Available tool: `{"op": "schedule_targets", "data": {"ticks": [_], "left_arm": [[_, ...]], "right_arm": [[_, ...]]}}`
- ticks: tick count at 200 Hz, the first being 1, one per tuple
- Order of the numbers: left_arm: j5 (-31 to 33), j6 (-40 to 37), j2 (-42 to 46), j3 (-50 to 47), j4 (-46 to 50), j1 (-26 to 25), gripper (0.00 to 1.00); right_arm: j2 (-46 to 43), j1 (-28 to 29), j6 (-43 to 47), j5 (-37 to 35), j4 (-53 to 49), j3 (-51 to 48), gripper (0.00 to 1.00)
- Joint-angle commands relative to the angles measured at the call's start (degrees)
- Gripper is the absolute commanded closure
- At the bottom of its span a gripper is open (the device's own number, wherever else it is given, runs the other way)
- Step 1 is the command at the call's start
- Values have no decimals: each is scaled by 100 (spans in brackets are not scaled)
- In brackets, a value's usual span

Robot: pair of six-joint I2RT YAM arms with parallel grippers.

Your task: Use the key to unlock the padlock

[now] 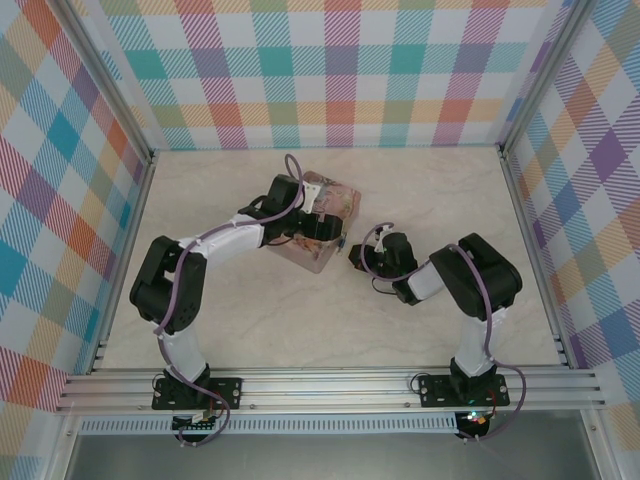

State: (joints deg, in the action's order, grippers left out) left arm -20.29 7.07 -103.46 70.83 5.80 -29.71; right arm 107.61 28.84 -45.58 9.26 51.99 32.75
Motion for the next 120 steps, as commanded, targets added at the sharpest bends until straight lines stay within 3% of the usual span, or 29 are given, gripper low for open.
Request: {"op": "schedule_targets", "data": {"ticks": [1,29,75,120], "left_arm": [[-54,23,242,-445,510,45,8],[-113,152,563,-939,362,45,8],[-183,517,878,-1339,-7,36,8],[-139,528,977,-1409,-7,36,8]], "right_arm": [[-402,-36,163,151,-468,-90,79],[-746,34,234,265,-1041,-97,70],[-271,325,98,379,-358,-186,64],[-196,517,324,366,-512,-174,59]]}}
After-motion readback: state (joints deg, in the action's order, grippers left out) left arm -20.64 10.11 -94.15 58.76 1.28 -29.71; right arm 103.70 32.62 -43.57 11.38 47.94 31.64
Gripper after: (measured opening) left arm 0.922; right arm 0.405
